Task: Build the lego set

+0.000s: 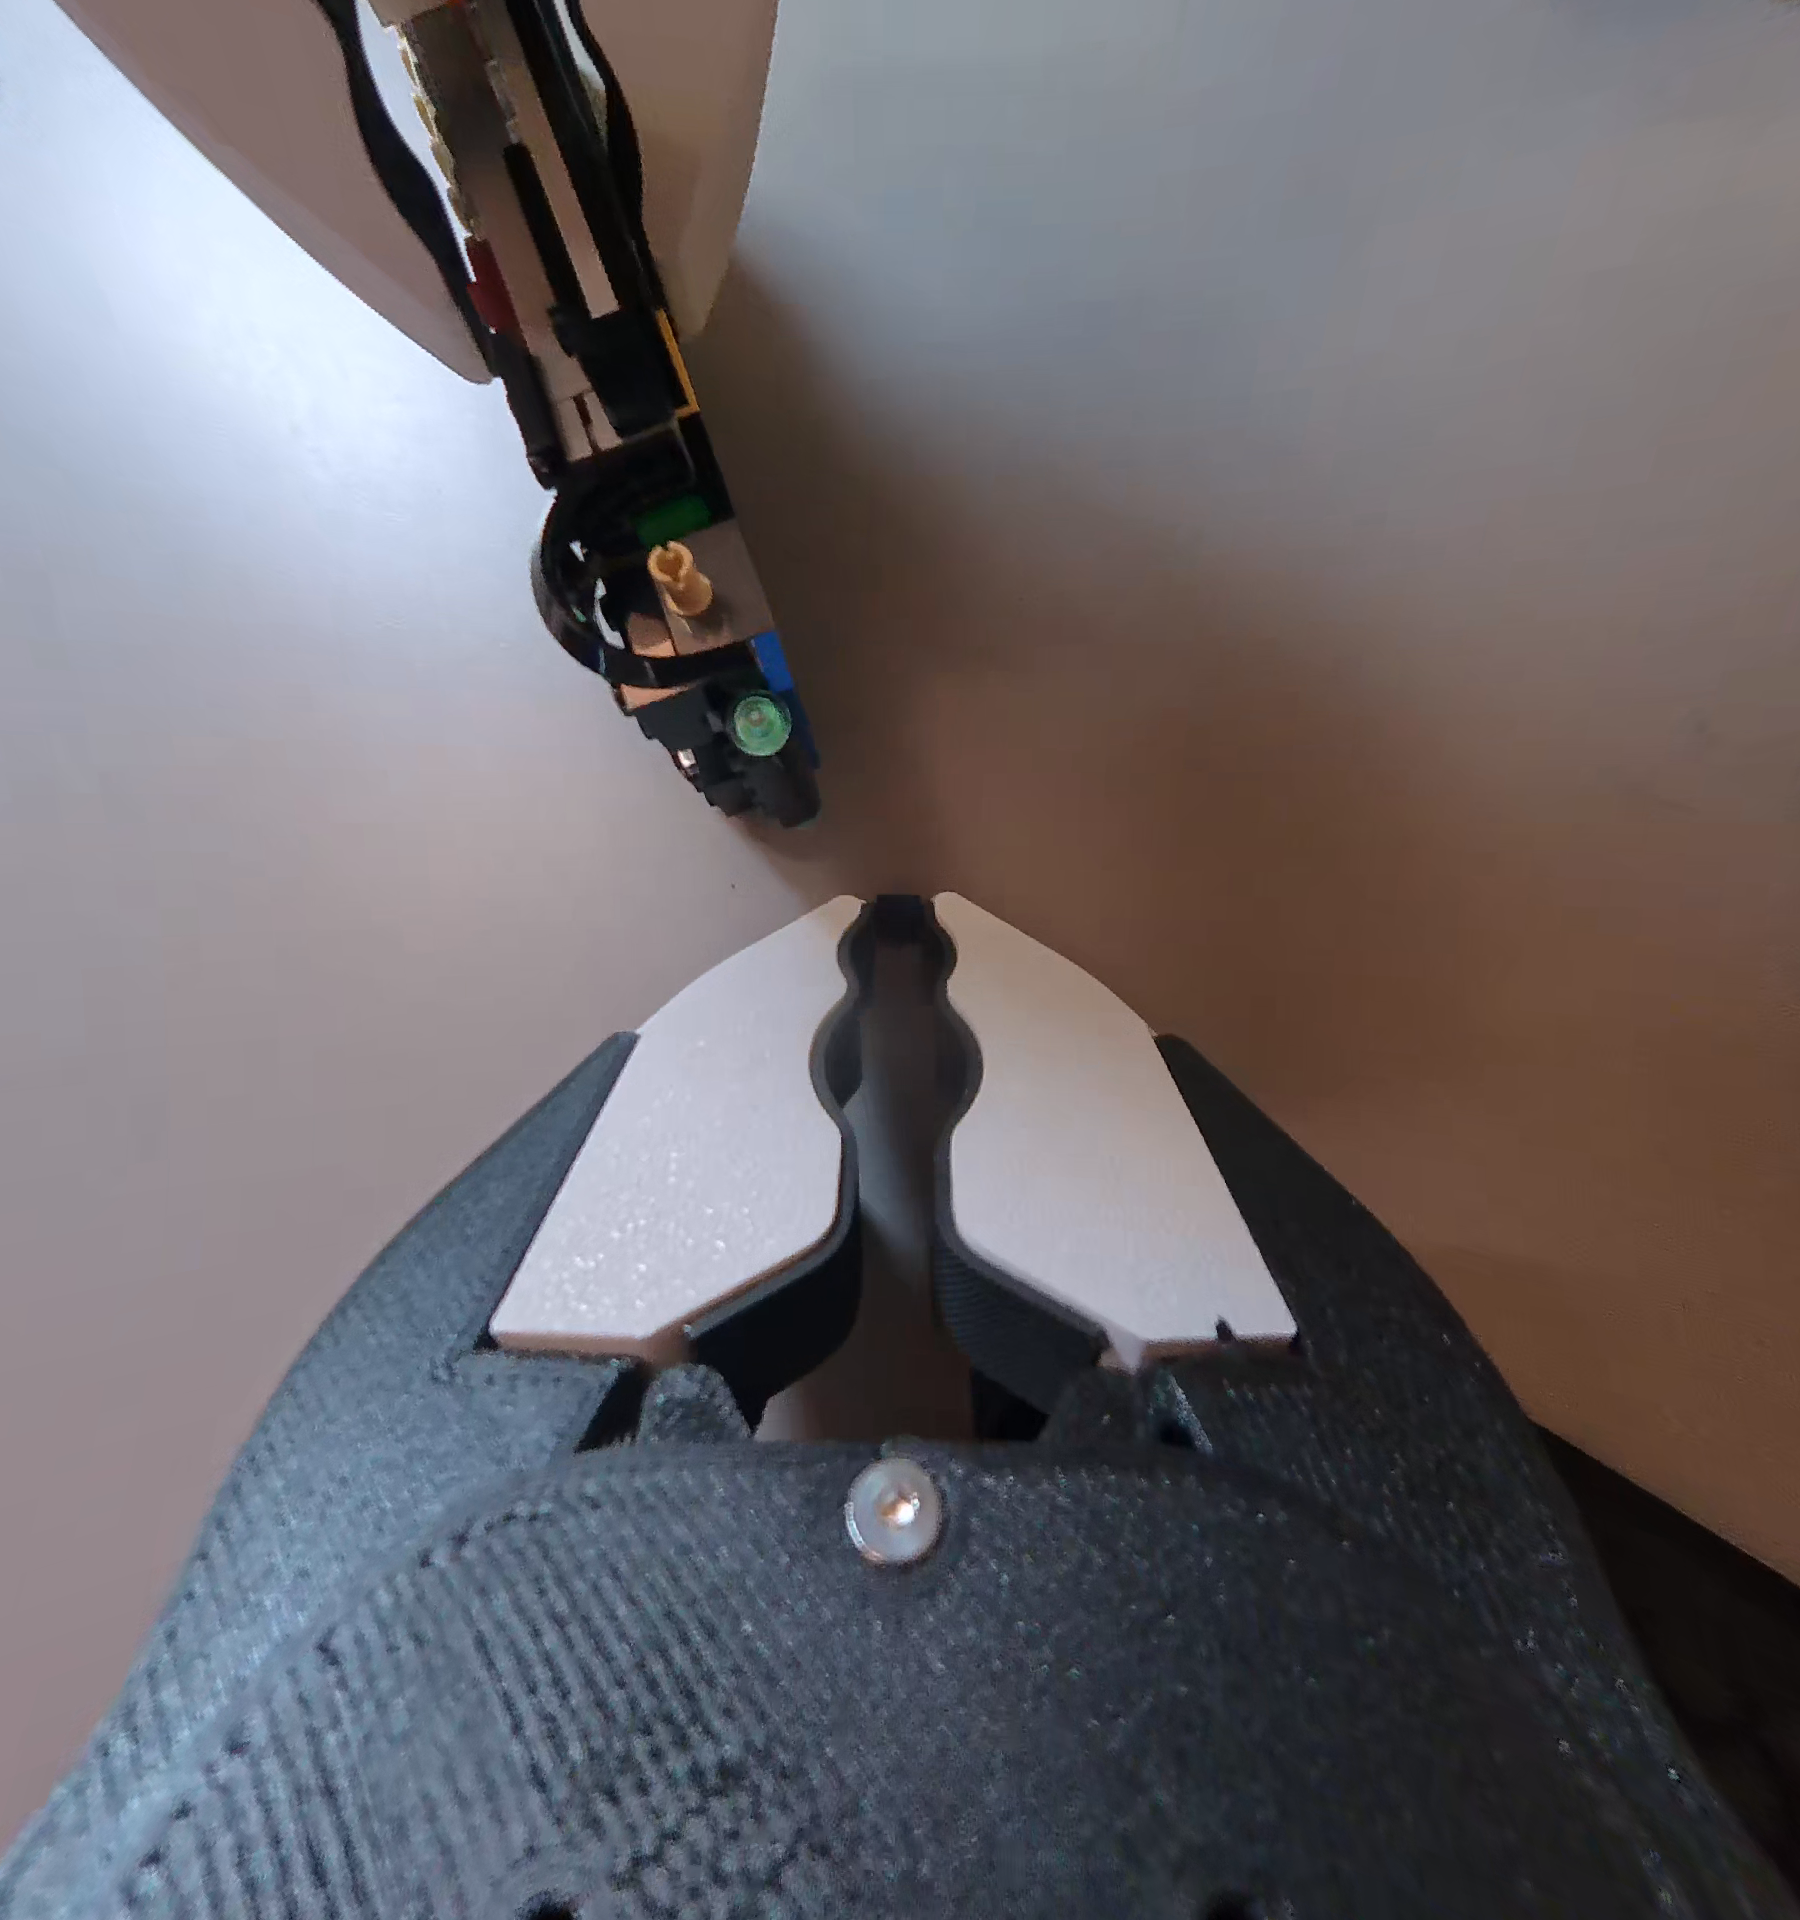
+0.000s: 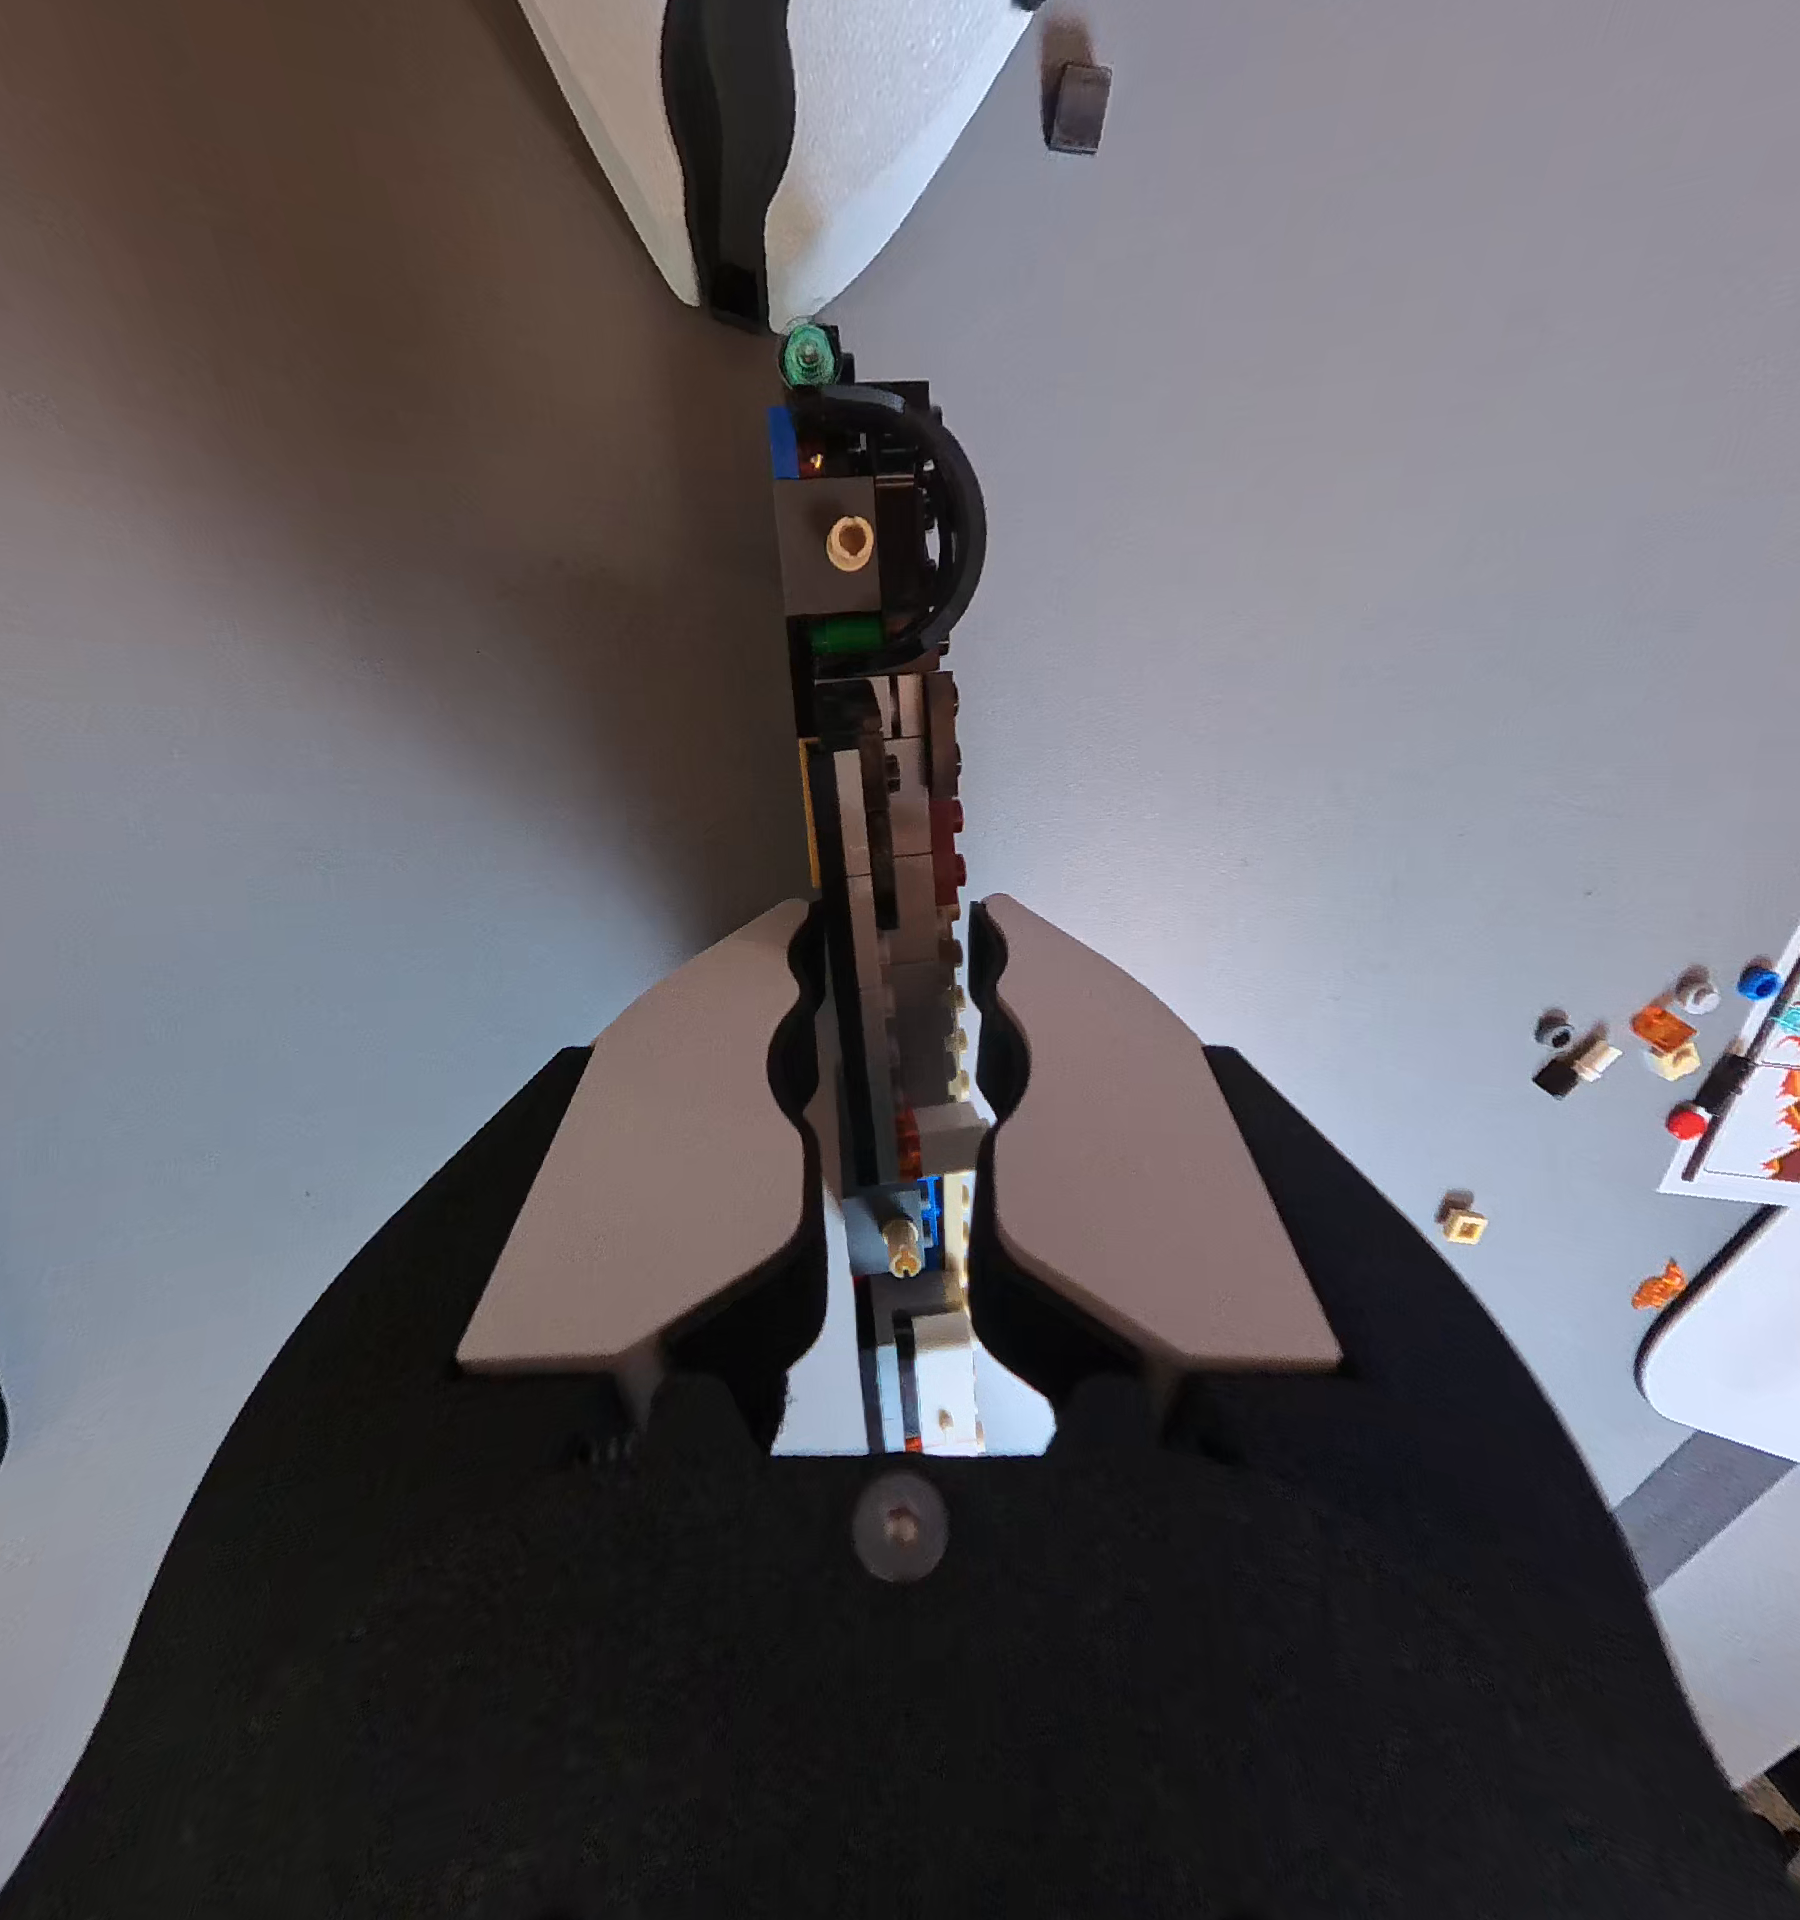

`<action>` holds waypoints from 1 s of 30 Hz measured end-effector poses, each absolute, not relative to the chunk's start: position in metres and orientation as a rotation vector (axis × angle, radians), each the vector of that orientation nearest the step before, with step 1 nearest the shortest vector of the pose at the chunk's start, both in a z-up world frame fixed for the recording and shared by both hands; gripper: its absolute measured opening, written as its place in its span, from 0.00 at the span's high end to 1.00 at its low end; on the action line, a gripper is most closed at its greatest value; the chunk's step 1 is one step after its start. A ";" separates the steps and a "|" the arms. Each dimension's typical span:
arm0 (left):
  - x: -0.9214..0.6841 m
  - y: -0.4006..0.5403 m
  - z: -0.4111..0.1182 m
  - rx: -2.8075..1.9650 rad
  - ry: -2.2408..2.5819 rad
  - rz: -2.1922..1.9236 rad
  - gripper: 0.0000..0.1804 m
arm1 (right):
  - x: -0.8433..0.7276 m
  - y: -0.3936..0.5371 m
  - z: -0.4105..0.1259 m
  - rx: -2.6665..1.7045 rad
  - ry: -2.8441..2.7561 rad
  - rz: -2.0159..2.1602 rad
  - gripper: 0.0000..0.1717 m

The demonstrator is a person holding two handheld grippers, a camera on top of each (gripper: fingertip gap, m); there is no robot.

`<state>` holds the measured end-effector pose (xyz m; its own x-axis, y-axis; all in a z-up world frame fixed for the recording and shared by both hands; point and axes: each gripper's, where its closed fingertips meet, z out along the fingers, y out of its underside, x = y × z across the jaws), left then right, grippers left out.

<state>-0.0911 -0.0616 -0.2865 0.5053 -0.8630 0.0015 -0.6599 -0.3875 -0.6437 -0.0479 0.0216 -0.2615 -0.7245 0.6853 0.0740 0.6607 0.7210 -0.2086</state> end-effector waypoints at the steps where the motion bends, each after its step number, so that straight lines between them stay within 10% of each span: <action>1: -0.091 -0.061 -0.287 -2.167 1.241 -0.455 0.96 | -0.048 0.022 -0.262 -1.095 -2.775 0.254 0.85; 30: -0.086 -0.039 -0.231 -2.050 0.956 -0.527 0.96 | -0.046 0.023 -0.257 -1.141 -2.655 0.316 0.85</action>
